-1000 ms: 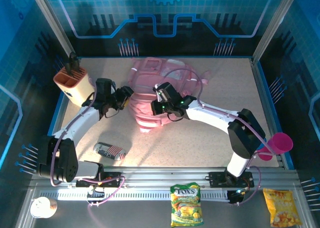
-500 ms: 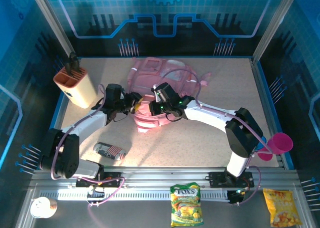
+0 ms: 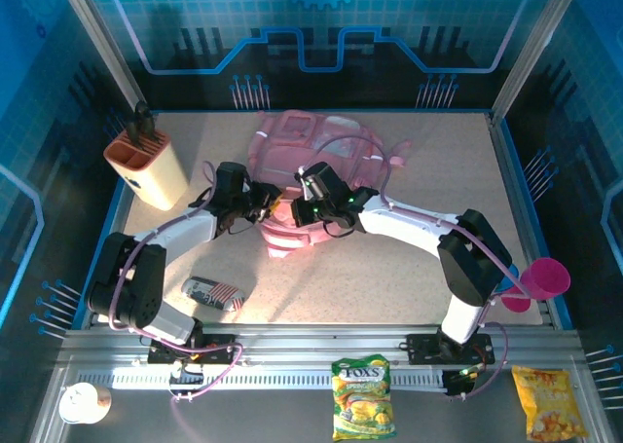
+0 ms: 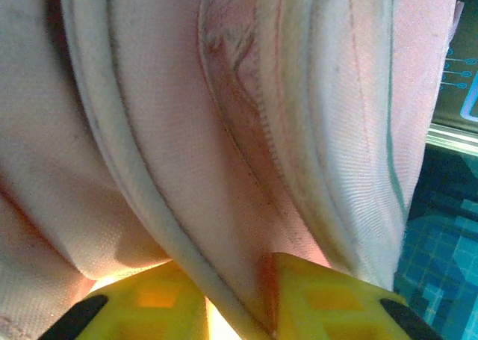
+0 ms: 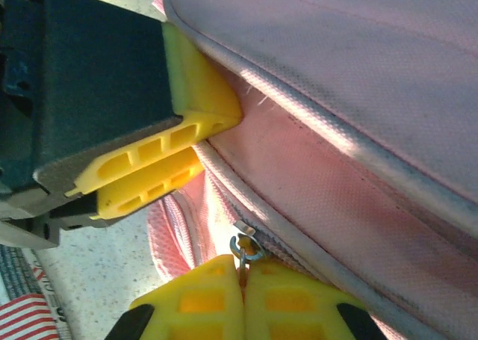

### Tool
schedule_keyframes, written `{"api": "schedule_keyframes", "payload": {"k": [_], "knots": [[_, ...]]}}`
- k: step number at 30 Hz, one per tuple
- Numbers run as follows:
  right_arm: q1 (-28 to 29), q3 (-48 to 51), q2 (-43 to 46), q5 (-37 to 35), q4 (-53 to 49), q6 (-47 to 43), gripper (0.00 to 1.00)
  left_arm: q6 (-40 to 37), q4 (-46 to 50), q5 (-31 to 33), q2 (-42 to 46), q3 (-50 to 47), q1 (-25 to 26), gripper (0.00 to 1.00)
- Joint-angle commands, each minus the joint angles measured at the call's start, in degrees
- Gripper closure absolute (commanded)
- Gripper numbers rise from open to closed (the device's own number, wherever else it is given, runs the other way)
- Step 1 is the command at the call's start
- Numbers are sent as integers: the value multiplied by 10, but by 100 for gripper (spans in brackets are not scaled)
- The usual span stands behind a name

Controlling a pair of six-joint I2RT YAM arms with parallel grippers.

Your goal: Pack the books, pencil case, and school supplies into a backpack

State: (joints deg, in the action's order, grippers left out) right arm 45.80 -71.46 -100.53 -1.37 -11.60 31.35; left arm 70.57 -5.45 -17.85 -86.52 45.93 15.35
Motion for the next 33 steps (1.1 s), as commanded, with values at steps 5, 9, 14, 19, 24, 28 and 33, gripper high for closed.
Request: {"api": "schedule_keyframes", "payload": {"k": [5,9,14,19,24,28,33], "knots": [[-16,61,64,-54,-28,-58,98,-34,19,21,-2,25,-6,94],[-49,100,96,-67,-43,-81,96,-50,29,16,2,28,-14,96],[-88,120,112,-73,-55,-105,96,-70,48,6,5,37,-19,98],[-113,114,105,-67,-50,-124,97,-81,56,-6,1,40,-20,99],[-129,97,92,-72,-48,-141,97,-92,62,-17,-3,43,-20,99],[-155,88,80,-70,-42,-154,97,-120,85,-24,-4,52,-20,99],[-187,61,49,-52,-40,-191,96,-164,125,-23,1,63,-21,100]]}}
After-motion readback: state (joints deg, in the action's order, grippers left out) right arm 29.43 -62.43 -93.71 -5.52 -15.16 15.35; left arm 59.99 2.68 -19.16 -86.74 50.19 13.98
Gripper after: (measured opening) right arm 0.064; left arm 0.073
